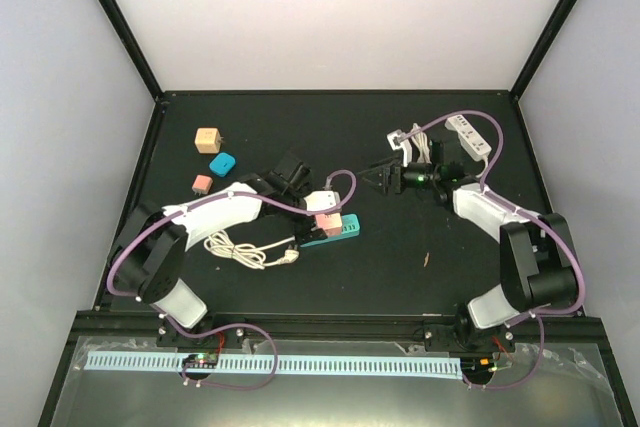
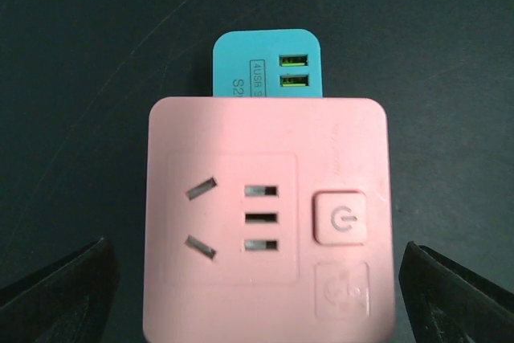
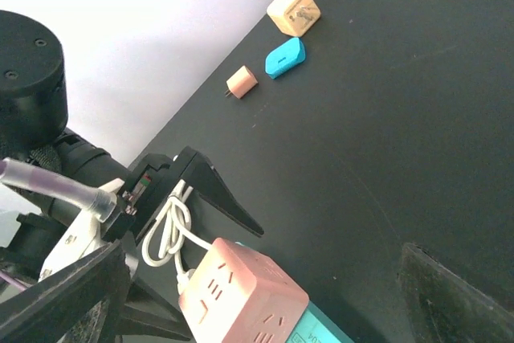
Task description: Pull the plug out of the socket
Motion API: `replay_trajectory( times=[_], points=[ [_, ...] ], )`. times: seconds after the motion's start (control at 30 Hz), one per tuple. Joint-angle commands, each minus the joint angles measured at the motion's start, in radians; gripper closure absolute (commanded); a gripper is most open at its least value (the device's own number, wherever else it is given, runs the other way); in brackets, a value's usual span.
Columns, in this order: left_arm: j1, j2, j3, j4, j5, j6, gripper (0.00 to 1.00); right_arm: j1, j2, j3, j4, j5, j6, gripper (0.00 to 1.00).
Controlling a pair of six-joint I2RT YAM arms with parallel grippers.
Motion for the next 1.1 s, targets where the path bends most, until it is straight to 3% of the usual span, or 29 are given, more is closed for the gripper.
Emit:
replay_trajectory(
  times=[0.0, 0.17, 0.5, 0.73, 1.07],
  points=[
    [-0.025, 0.034, 0.022, 0.057, -0.051, -0.020, 0.05, -0.011, 0.047, -0.018, 0.052, -0.031, 0.038, 0.09],
    [-0.034, 0.046, 0.026, 0.069, -0.049, -0.019, 0.17, -0.016, 0.089, -0.024, 0.058, -0.041, 0.057, 0.24],
    [-0.035, 0.052, -0.003, 0.047, -0.037, 0.032, 0.55, -0.009, 0.212, -0.034, 0.080, -0.121, 0.132, 0.68],
    [-0.033, 0.026, -0.038, 0.064, -0.027, 0.035, 0.58, 0.046, 0.271, 0.005, -0.112, -0.125, 0.030, 0.83],
    [-0.034, 0.009, -0.057, 0.081, -0.019, 0.031, 0.62, 0.150, 0.293, 0.044, -0.219, -0.023, -0.010, 0.89]
  ],
)
